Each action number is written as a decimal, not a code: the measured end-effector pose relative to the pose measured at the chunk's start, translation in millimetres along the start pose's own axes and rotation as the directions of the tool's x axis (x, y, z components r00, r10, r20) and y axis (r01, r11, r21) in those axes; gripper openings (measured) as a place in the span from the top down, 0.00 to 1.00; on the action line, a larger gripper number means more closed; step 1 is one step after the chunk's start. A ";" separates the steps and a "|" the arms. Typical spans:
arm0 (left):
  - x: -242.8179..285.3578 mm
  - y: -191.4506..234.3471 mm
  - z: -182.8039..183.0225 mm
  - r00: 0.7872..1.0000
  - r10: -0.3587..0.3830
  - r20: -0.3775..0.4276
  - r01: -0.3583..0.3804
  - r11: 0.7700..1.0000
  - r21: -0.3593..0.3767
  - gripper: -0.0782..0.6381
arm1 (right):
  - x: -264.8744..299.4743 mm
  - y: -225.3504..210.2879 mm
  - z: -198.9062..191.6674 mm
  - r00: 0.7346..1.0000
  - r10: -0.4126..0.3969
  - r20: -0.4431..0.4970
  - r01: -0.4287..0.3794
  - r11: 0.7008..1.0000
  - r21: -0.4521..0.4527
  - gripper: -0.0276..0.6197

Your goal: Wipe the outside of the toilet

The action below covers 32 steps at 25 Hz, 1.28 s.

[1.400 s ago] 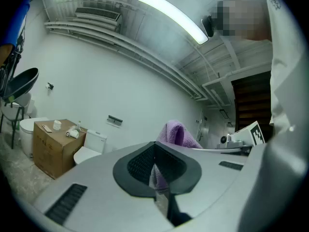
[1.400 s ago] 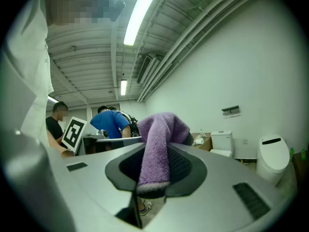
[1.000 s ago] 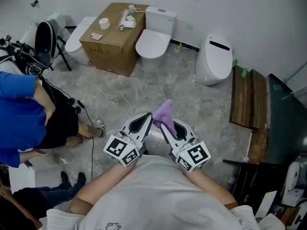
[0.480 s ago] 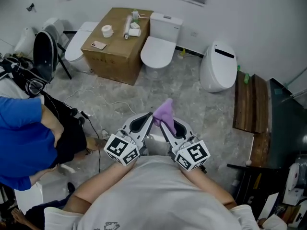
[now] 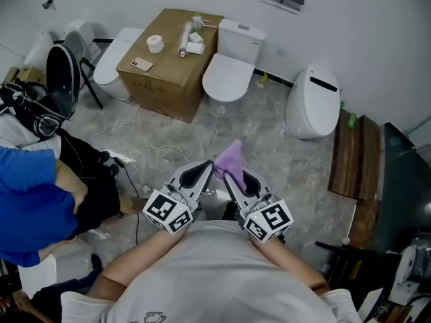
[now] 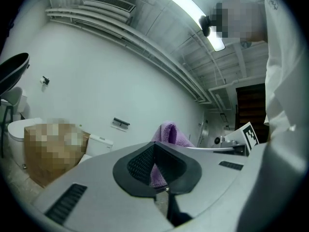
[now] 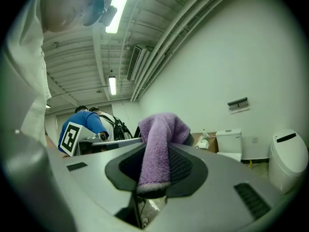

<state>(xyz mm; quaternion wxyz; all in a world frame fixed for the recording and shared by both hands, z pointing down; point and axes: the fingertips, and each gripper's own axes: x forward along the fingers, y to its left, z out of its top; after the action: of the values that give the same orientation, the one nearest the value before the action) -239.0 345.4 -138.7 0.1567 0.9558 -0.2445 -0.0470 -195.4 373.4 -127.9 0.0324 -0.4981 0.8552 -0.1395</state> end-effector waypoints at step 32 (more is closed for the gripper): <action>236.2 77.8 28.1 0.975 0.210 0.078 -0.218 0.970 0.111 0.88 | 74.0 -245.7 87.3 0.968 0.245 -0.055 -0.251 0.959 -0.131 0.81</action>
<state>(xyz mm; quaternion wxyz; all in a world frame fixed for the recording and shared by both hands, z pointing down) -71.9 159.1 -143.4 0.0955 0.9294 -0.3534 -0.0464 -8.4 177.5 -138.9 -0.0009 -0.3853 0.9189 -0.0845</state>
